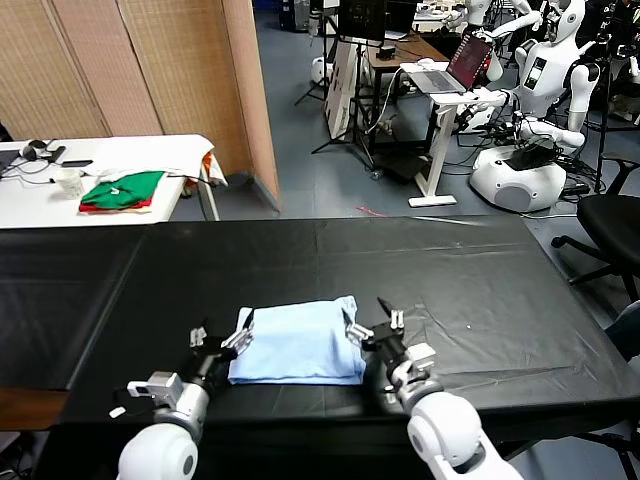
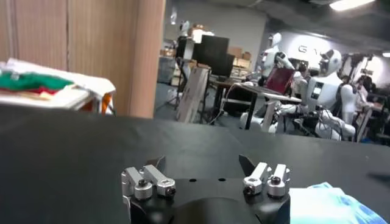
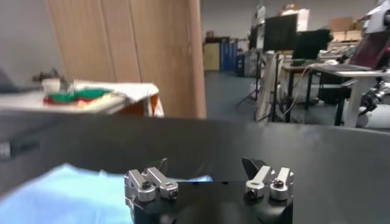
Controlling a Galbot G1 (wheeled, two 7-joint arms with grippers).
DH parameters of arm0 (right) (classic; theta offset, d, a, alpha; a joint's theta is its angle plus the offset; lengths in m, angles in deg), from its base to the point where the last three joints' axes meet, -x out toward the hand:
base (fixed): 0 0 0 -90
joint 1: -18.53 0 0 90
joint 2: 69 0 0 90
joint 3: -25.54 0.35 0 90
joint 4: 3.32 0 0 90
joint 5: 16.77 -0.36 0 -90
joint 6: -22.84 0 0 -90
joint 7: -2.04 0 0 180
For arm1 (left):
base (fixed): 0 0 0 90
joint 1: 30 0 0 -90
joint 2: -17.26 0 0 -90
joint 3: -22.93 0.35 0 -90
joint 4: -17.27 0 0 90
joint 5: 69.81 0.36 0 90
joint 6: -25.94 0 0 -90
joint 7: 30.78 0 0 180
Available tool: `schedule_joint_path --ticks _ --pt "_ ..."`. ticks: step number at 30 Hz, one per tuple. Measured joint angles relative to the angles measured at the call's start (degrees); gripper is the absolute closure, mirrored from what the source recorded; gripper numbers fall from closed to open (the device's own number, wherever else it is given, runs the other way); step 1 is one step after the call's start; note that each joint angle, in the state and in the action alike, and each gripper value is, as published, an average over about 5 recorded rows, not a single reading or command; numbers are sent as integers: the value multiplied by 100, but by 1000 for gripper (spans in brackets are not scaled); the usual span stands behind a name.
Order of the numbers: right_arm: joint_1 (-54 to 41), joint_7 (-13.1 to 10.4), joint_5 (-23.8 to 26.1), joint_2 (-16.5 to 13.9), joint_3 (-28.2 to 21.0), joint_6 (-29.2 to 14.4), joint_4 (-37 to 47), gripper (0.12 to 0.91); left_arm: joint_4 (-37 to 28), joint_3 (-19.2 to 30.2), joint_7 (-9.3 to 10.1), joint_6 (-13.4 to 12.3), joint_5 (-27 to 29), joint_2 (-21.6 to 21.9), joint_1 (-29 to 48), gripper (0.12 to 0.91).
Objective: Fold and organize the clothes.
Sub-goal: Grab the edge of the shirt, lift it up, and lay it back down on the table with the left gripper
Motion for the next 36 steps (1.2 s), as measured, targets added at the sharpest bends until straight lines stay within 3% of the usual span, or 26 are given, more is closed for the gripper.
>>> schedule_joint_path --ticks 8,14,20,29,33,36 --pt "333 1 -208 -75 558 65 -479 118 -250 -47 -75 -113 -374 -182 -111 123" --pt "370 1 -203 -69 648 71 -556 118 -299 -41 -102 -116 -623 -233 -181 125" --pt "394 4 -198 -52 682 70 -584 118 -367 -33 -148 -82 -958 -262 -202 176" --pt "428 8 -179 -15 716 58 -603 118 -397 -74 -163 123 -1773 -281 -140 226" --pt "448 9 -143 27 714 44 -606 118 -389 -84 -135 180 -1981 -279 -131 309" --pt "466 12 -99 48 710 30 -606 118 -389 -101 -94 217 -2095 -275 -130 463"
